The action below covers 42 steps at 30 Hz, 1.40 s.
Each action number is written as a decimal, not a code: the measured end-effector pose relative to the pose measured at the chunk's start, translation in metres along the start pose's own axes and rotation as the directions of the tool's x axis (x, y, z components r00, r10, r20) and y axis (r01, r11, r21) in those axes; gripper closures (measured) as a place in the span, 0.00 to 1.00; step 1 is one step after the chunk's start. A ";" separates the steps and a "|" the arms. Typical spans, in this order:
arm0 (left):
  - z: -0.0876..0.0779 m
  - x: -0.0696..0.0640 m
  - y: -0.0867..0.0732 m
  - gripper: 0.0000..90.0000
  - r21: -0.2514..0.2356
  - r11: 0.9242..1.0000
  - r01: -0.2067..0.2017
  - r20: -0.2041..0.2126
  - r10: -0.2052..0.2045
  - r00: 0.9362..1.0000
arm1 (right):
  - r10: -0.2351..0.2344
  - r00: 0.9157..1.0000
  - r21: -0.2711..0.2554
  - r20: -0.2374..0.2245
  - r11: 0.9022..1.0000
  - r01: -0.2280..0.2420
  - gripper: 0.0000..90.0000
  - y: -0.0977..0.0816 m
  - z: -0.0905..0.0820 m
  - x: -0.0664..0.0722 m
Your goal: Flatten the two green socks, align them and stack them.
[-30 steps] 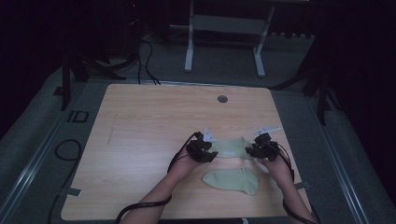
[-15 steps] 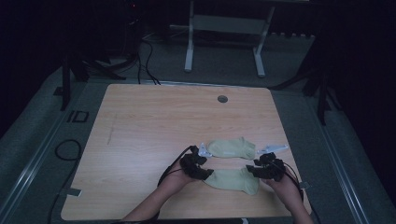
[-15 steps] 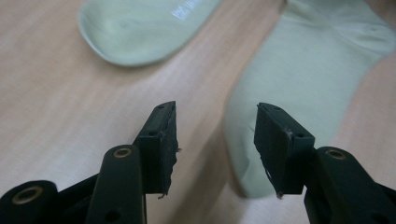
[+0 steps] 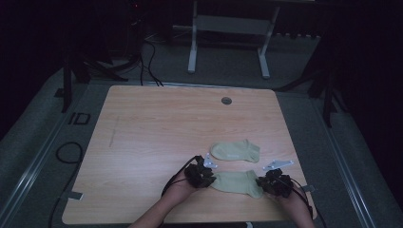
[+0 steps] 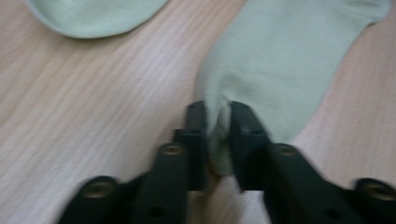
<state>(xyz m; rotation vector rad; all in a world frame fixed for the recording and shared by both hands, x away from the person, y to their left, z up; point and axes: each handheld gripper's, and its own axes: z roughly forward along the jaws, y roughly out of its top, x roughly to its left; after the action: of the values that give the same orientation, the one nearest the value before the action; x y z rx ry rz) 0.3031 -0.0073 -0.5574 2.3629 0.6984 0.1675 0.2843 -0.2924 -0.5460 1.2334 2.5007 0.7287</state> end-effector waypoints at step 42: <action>0.032 0.073 0.063 0.89 0.017 0.996 0.082 -0.155 -0.078 0.985 | 0.115 0.992 0.030 0.042 0.993 -0.117 0.85 0.089 0.042 -0.080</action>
<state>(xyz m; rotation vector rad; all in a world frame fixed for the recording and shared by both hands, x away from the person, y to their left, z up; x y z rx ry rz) 0.4019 -0.0276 -0.5463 2.3573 0.8722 0.3113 0.4107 -0.2968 -0.5320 1.4004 2.4345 0.6859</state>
